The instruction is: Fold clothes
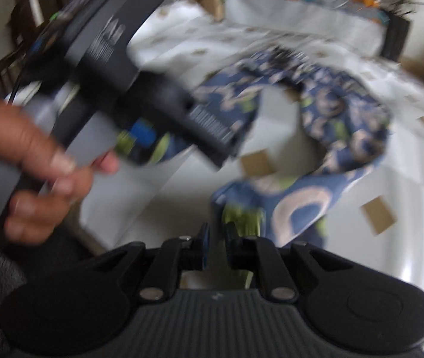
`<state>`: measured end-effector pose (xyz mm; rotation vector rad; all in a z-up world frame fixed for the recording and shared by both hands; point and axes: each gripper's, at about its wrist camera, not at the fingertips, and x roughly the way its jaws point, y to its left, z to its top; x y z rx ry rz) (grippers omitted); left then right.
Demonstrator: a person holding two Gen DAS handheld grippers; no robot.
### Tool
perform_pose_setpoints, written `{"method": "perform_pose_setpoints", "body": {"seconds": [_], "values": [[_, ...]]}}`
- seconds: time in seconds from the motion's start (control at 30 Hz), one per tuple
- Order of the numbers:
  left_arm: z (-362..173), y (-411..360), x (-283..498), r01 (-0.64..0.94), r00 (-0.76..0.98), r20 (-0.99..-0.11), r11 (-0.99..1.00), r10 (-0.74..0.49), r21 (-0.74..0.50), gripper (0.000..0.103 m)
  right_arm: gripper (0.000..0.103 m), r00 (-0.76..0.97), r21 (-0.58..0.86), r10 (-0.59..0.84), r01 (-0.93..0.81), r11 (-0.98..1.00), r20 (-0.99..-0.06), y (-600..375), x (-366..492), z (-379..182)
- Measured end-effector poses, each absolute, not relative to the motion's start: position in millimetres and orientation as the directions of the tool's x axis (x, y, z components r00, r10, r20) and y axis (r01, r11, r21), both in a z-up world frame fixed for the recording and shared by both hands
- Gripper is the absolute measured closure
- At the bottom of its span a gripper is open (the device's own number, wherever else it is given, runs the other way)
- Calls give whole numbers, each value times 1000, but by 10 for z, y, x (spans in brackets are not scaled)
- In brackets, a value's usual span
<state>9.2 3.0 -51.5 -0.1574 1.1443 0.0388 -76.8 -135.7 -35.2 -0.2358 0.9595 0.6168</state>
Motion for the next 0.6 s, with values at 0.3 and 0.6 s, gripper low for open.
{"method": "perform_pose_setpoints", "body": {"seconds": [0.3, 0.6], "values": [[-485, 9, 84, -106, 425, -904, 989, -49, -104, 13, 61, 474, 145, 354, -421, 895, -806, -1633, -753, -224], [-564, -71, 90, -94, 400, -915, 991, -51, -96, 13, 57, 508, 143, 165, -82, 986, -845, -2129, -510, -421]]}}
